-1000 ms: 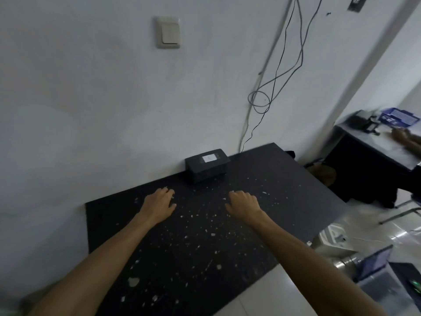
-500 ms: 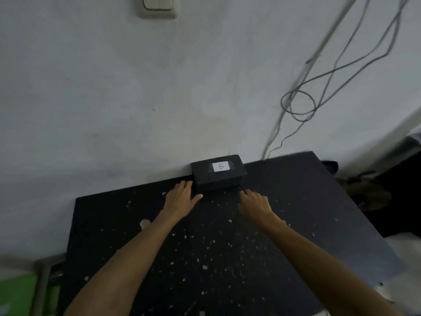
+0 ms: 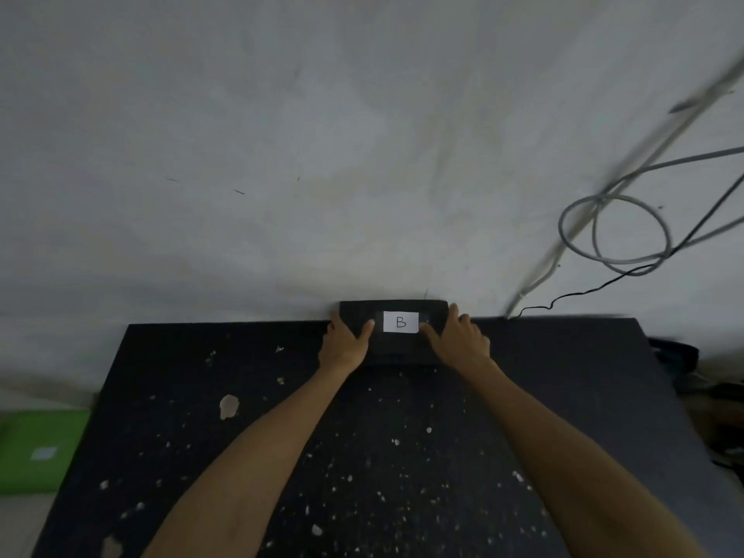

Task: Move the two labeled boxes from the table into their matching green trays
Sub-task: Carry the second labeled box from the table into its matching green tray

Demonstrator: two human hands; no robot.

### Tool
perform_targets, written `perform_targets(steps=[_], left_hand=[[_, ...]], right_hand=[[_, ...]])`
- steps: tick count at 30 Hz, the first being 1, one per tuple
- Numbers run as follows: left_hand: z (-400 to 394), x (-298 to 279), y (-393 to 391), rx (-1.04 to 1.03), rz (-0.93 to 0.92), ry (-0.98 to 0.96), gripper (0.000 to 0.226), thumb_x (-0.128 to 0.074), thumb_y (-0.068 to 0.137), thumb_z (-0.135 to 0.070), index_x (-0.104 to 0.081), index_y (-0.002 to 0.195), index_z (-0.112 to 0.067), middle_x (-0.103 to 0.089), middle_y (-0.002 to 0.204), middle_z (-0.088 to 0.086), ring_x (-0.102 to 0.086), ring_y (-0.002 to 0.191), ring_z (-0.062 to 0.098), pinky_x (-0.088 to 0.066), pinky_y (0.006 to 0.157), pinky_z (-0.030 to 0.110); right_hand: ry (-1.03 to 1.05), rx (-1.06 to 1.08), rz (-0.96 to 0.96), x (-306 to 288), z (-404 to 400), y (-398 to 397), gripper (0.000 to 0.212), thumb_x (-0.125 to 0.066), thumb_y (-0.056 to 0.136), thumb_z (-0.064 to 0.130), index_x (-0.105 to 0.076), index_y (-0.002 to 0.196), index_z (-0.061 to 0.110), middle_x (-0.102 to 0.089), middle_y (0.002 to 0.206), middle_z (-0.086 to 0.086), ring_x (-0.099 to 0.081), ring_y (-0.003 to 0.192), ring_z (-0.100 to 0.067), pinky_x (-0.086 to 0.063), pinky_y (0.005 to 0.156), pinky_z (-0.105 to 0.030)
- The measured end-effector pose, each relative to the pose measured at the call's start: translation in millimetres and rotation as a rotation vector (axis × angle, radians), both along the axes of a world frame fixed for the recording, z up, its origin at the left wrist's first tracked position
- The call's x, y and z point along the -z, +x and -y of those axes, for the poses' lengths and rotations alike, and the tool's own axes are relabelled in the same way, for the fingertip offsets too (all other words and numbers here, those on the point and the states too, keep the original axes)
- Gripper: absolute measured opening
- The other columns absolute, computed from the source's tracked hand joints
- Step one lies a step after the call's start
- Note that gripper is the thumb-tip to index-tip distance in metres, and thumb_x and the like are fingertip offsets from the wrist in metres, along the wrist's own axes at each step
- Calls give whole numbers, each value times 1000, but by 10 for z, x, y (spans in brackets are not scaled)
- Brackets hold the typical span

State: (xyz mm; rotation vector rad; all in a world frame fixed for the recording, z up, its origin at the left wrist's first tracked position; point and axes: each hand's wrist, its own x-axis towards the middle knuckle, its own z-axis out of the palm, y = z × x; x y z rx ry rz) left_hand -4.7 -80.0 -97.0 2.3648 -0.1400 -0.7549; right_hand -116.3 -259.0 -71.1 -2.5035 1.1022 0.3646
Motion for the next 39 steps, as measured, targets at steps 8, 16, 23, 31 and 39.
perform_targets(steps=[8, 16, 23, 31, 39], left_hand=[[43, 14, -45, -126, -25, -129, 85, -64, 85, -56, -28, 148, -12, -48, 145, 12, -48, 131, 33, -43, 105, 47], [-297, -785, -293, -216, 256, -280, 95, -68, 67, -72, -36, 141, -21, -54, 134, 1, -54, 121, 23, -50, 94, 44], [-823, -1993, -401, -179, 547, -479, 93, -68, 70, -70, -33, 144, -26, -50, 140, -1, -49, 126, 19, -47, 101, 44], [-1554, -3321, -819, -94, 821, -750, 93, -69, 66, -74, -37, 141, -30, -49, 131, -9, -49, 119, 8, -47, 96, 28], [-2521, -4147, -1414, -84, 945, -979, 93, -73, 65, -70, -38, 140, -29, -51, 131, -14, -53, 111, -2, -52, 84, 12]], right_hand=[[264, 301, 142, 120, -62, 45, 74, -56, 89, 57, -40, 136, 3, -54, 135, -20, -52, 122, -41, -47, 93, -49], [125, 268, 517, -597, -475, -287, 78, -54, 79, 73, -43, 133, 17, -59, 125, -6, -59, 111, -29, -48, 82, -41], [-24, 202, 799, -1823, -955, -516, 68, -56, 70, 82, -37, 105, 26, -54, 99, 5, -53, 78, -13, -44, 62, -31], [210, 225, 1368, -3127, -1734, -973, 61, -77, 74, 55, -38, 110, 24, -58, 100, 17, -61, 86, 16, -48, 58, -4], [187, 90, 1553, -3936, -2763, -1550, 77, -80, 71, 54, -35, 130, 32, -55, 117, 22, -58, 100, 15, -49, 71, -5]])
